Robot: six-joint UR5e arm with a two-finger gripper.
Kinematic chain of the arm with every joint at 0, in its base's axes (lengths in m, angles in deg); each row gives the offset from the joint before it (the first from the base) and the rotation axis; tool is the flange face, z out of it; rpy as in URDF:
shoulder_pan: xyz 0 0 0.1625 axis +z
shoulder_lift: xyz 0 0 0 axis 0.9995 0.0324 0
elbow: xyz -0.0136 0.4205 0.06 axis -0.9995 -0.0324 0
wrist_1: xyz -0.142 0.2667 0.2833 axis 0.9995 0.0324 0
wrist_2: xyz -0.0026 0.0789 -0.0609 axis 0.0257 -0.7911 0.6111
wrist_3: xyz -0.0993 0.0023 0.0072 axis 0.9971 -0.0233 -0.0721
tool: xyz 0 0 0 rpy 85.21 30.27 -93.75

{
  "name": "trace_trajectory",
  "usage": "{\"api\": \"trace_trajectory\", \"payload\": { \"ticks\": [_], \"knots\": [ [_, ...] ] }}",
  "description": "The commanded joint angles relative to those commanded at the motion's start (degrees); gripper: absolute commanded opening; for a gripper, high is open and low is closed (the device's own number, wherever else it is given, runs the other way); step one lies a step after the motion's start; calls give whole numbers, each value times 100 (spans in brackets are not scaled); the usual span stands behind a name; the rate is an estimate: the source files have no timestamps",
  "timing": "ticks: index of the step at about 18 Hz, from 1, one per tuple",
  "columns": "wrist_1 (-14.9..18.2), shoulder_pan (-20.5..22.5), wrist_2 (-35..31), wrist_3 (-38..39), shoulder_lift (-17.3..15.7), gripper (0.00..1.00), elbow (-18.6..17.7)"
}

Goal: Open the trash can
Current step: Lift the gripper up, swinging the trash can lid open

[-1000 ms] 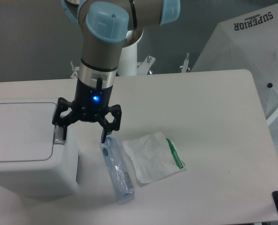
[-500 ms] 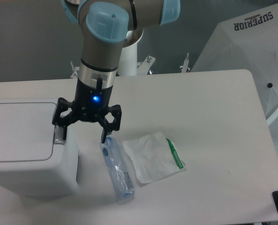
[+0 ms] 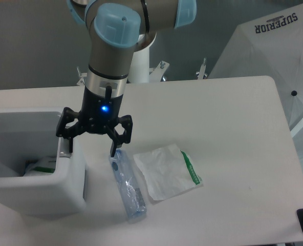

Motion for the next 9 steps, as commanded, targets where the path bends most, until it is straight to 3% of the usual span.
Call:
{"api": "trace_trajectory", "payload": {
  "ticks": [9],
  "knots": [
    [-71, 167, -271, -351, -35, 100, 475]
  ]
}}
